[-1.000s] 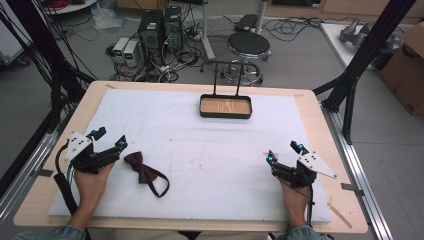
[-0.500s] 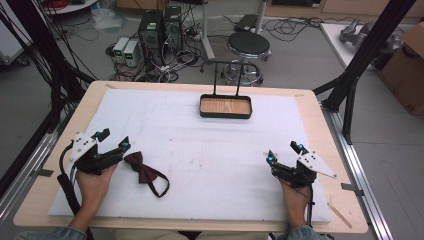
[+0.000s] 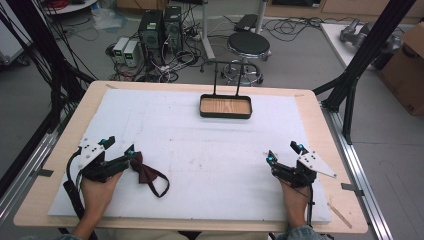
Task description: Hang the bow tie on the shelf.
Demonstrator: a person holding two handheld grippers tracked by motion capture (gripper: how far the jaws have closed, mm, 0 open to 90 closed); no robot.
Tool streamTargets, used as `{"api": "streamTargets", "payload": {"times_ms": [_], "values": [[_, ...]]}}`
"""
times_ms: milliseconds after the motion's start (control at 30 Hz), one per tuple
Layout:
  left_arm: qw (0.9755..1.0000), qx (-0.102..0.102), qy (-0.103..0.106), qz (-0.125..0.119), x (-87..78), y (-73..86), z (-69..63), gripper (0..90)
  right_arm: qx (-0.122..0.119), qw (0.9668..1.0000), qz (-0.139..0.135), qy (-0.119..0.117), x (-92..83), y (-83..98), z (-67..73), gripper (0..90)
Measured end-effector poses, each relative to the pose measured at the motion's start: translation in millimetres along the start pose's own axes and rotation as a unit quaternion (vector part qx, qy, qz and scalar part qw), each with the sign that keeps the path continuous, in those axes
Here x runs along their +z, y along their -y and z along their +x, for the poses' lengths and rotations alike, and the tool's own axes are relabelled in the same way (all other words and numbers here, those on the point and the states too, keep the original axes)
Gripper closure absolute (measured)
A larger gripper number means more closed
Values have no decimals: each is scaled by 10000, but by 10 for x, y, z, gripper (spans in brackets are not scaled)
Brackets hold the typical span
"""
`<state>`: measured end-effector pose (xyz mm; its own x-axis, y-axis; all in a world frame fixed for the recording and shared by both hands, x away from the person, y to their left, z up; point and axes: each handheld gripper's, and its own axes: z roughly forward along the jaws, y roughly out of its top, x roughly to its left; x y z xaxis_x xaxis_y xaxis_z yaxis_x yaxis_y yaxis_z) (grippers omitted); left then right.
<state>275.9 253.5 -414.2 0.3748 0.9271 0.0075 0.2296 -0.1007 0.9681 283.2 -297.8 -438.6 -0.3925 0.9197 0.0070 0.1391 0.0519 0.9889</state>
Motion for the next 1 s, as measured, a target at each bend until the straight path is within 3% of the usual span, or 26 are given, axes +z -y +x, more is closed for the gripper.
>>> {"api": "streamTargets", "payload": {"times_ms": [100, 233, 467, 767, 900, 1000], "values": [[9993, 54, -19, 372, 16, 32, -80, 300, -1, 10000, 1, 4, 1, 1, -1, 115], [9978, -8, 24, 661, 48, 72, -149, 319, -2, 10000, -2, -4, 2, 0, 1, 115], [9948, 11, -12, 1019, 147, 135, -184, 327, -27, 10000, -6, -14, 6, 0, 0, 115], [9877, -82, -33, 1563, 252, 195, -200, 331, -14, 10000, 16, -14, 5, 0, 5, 115], [9849, -54, -35, 1728, 277, 213, -210, 334, -14, 10000, 18, -19, 5, 0, 6, 116], [9845, -100, -33, 1753, 275, 219, -201, 362, -12, 10000, 16, -15, 5, 0, 7, 115]]}}
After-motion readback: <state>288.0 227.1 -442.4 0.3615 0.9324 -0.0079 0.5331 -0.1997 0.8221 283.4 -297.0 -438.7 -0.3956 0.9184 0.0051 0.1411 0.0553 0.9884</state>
